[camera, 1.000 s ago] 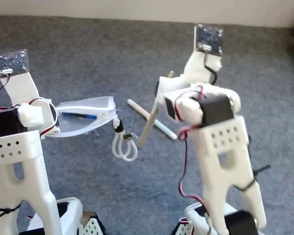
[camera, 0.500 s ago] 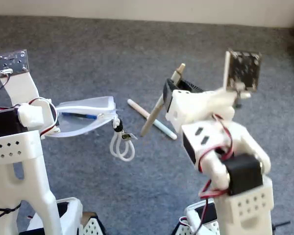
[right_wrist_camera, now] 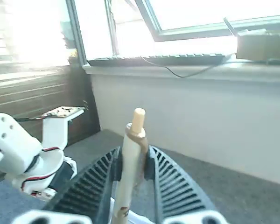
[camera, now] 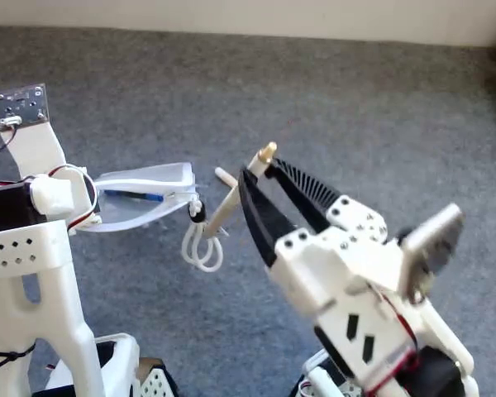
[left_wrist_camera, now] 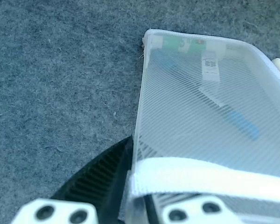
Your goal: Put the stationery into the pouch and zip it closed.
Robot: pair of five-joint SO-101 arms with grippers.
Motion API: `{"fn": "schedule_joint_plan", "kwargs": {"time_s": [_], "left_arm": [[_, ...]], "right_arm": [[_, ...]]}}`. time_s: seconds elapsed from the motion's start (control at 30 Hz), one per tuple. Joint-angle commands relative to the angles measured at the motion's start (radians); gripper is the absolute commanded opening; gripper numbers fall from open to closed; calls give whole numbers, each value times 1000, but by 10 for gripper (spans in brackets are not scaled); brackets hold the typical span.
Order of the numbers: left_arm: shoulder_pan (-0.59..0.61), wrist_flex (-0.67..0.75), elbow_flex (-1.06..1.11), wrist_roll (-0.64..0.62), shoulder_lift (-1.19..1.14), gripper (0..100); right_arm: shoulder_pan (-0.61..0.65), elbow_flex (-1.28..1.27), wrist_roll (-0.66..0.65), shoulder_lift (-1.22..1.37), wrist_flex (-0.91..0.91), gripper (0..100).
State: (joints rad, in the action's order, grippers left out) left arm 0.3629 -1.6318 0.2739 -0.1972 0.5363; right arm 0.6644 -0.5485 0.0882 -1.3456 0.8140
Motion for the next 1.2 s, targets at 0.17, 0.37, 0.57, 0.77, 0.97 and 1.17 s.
{"fn": "schedule_joint_plan", "kwargs": {"time_s": [0.17, 0.37, 0.57, 0.77, 0.97, 1.17], "left_arm": [[19, 18, 2, -6, -8, 8], [18, 18, 2, -6, -8, 8], [18, 18, 2, -6, -8, 8], [16, 18, 2, -6, -8, 7], [16, 18, 2, -8, -8, 7], [18, 18, 4, -8, -8, 7]], "right_arm": [[134, -85, -44, -42, -237, 5], [216, -288, -155, -44, -539, 5], [271, -516, -288, -39, -858, 5], [271, -673, -354, -39, -1075, 5], [271, -739, -451, 10, -1118, 5], [271, -740, -480, 162, -1119, 5]]}}
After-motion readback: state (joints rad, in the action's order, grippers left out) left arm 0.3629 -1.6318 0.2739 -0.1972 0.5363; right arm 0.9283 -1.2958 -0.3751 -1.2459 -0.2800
